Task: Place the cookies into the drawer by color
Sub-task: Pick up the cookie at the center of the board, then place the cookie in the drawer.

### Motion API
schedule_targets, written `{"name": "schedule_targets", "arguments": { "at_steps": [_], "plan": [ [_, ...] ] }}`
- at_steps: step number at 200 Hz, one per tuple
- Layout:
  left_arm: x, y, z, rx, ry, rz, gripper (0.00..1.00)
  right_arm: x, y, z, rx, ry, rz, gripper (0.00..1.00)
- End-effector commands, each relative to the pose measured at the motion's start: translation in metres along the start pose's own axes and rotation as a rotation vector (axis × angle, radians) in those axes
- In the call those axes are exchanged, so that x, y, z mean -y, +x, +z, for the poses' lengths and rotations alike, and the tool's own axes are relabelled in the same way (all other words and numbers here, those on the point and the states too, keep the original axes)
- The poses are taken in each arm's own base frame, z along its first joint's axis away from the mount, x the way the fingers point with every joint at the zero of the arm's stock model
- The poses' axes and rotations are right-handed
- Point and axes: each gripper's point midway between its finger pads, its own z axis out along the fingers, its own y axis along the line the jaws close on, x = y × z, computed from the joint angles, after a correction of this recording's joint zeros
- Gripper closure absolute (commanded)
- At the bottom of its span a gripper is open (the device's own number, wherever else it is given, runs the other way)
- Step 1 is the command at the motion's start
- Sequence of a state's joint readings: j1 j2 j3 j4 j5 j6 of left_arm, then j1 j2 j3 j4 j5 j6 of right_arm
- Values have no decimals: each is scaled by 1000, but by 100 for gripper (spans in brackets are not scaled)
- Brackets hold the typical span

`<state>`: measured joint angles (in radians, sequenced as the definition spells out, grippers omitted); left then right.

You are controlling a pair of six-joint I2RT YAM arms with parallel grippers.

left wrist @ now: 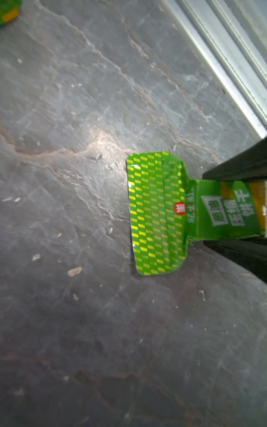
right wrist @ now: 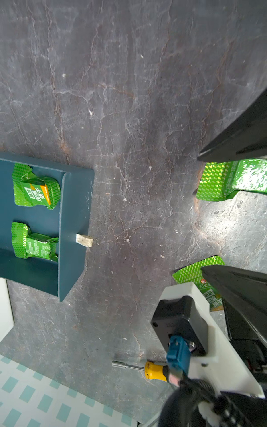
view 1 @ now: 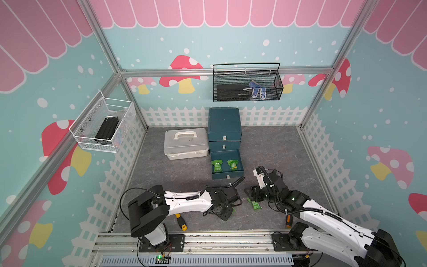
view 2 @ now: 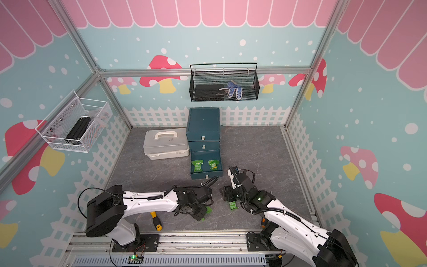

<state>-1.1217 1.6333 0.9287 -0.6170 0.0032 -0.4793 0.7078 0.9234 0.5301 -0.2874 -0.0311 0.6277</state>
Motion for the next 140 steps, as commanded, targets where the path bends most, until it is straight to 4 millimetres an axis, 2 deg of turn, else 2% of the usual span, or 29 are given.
{"name": "schedule_targets", "arguments": {
  "at_steps": [1, 16, 58, 99, 121, 140],
  "plan": [
    [-8, -26, -21, 94, -75, -43, 73, 1, -7, -2, 41, 9, -8, 27],
    [-18, -41, -38, 161, -114, -91, 73, -4, -18, -3, 84, -9, -14, 27],
    [-42, -81, -87, 305, -143, -227, 75, -1, -52, -7, 168, -5, 4, 25],
    [-83, -127, -137, 442, -249, -338, 74, 4, -81, -9, 193, -24, 24, 24],
    [-106, -146, -146, 473, -288, -404, 75, -2, -96, -9, 189, -25, 0, 24],
    [-122, -158, -137, 460, -304, -454, 75, 0, -107, -4, 189, 3, -15, 24]
  ]
}}
